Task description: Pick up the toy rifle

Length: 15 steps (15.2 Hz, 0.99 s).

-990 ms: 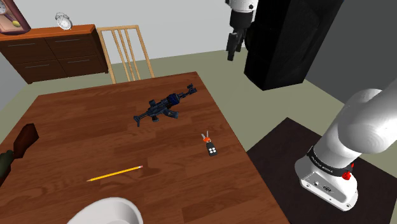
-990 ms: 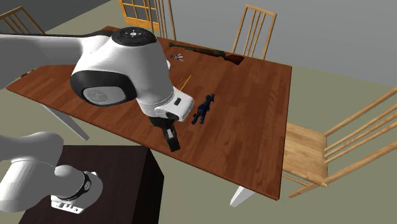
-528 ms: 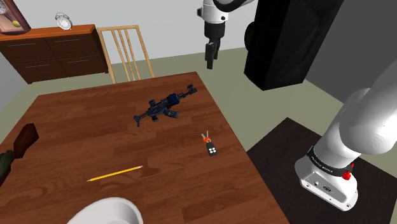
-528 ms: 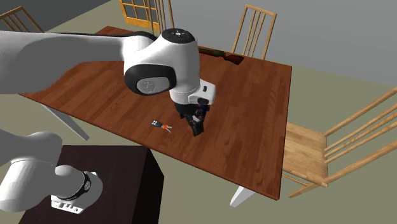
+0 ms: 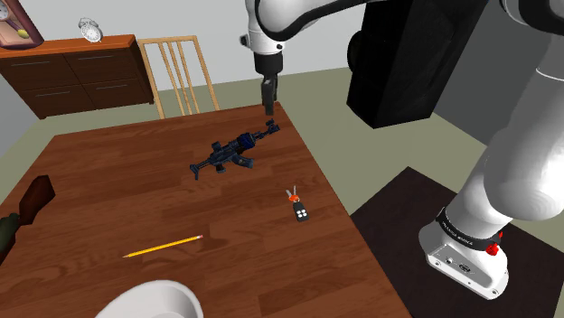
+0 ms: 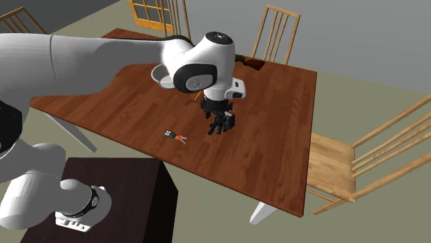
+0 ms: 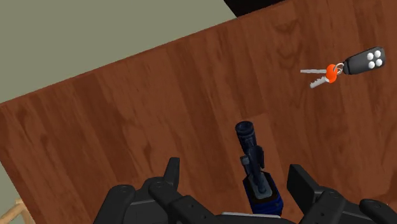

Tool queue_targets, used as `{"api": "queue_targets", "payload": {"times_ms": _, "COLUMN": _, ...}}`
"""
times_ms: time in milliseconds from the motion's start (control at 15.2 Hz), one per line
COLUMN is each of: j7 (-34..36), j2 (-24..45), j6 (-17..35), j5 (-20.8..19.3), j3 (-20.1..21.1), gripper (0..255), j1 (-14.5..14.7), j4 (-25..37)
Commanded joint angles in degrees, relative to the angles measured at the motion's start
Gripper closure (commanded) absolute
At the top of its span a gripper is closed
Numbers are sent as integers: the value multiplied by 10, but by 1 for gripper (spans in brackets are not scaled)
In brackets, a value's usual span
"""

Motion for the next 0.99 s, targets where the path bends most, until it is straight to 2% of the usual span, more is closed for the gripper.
{"api": "queue_targets", "payload": {"times_ms": 0, "j7": -10, "j2": 40, "j6": -3, "j5": -6, "j3": 10, "gripper": 0, "j1": 11, "j4": 36}}
{"api": "queue_targets", "payload": {"times_ms": 462, "j7": -45, "j2": 165, "j6": -27, "j5": -33, "j3": 40, "gripper": 0, "j1": 56, "j4": 160}}
{"api": "queue_targets", "payload": {"times_ms": 924, "j7": -44, "j2": 179, "j6": 14, "j5": -36, "j3": 39, "gripper": 0, "j1": 58, "j4": 132}}
